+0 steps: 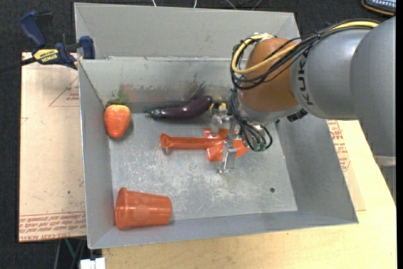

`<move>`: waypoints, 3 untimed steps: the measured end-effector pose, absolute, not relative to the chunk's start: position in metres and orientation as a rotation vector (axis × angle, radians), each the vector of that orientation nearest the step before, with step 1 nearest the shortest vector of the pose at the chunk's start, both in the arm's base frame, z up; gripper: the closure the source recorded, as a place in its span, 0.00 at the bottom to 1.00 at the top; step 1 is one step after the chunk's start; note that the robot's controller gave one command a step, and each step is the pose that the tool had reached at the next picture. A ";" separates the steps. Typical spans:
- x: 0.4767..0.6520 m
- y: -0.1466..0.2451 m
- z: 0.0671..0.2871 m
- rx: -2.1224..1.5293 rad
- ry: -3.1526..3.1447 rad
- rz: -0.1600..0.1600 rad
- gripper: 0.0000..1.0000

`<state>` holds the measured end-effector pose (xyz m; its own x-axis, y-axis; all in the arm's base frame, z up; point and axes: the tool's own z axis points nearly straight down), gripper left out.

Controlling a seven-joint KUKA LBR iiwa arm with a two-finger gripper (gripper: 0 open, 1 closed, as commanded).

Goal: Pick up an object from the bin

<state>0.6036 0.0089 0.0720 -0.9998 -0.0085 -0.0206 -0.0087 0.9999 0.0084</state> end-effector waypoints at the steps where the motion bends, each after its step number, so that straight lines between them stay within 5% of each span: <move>1: 0.609 0.008 0.074 -0.092 3.119 0.011 1.00; 2: 0.609 0.008 0.074 -0.093 3.119 0.011 1.00; 3: 0.605 0.008 0.097 -0.092 3.129 0.011 1.00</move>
Offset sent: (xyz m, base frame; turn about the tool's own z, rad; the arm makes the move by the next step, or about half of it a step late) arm 0.0000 0.0000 0.0000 0.0000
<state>0.6054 0.0083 0.0969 -0.9982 -0.0590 -0.0109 -0.0590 0.9982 0.0069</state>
